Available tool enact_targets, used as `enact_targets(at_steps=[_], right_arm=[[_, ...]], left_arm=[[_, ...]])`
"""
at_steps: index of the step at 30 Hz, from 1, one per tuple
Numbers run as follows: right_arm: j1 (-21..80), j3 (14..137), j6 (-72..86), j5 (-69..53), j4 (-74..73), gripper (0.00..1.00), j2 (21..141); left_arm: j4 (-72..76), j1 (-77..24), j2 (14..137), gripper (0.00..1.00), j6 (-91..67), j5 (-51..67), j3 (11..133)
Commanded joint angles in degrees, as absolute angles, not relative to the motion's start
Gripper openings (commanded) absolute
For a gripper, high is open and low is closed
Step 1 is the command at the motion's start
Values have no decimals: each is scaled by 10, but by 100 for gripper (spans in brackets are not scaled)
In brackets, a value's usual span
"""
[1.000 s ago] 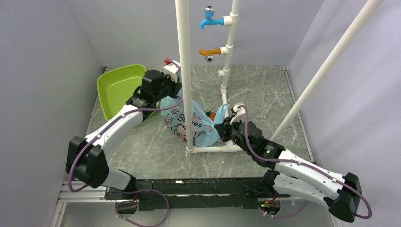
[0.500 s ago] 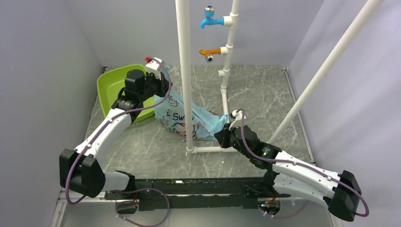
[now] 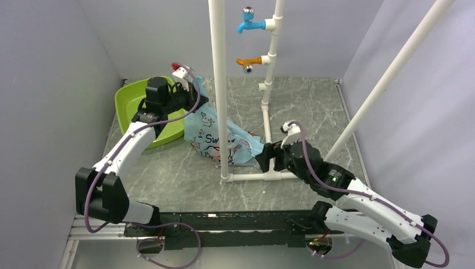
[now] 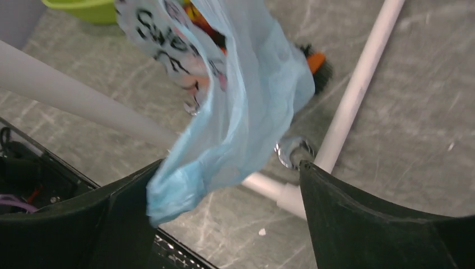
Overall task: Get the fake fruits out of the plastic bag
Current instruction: Adjust the plastic bag at the center of the board.
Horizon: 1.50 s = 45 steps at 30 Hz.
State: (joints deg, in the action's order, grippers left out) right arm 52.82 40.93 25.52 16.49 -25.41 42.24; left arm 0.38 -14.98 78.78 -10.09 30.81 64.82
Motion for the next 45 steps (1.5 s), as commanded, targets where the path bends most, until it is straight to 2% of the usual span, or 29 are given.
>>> enact_targets(at_steps=[1,4,7,11,14,18,25,29,33,35,42,45], right_arm=[[529,492,189,175,-265,90,445],[527,542,166,185,-246,98,519],[513,608,127,182,-242,99,610],[442,656,99,43,-199,91,693],[399,675,89,-58,-175,90,737],[397,696,92,-42,-216,87,792],[409,536,126,-2,-170,86,697],[410,462,154,-22,-174,75,642],[416,386,208,-60,-149,56,587],[422,356,235,-80,-125,51,571],[452,301,285,-38,-126,48,561],[464,298,292,-28,-132,49,555]], left_arm=[[40,-141,798,0,-123,390,676],[41,-141,797,0,-117,406,676],[44,-142,789,0,-109,415,671],[43,-142,779,0,-90,433,668],[44,-144,769,0,-81,427,661],[44,-144,768,0,-79,430,662],[51,-144,766,0,-86,426,660],[69,-144,762,0,-101,442,656],[109,-144,769,0,-133,483,654],[112,-144,780,0,-150,504,663],[93,-144,784,0,-154,485,672],[81,-144,781,0,-149,476,673]])
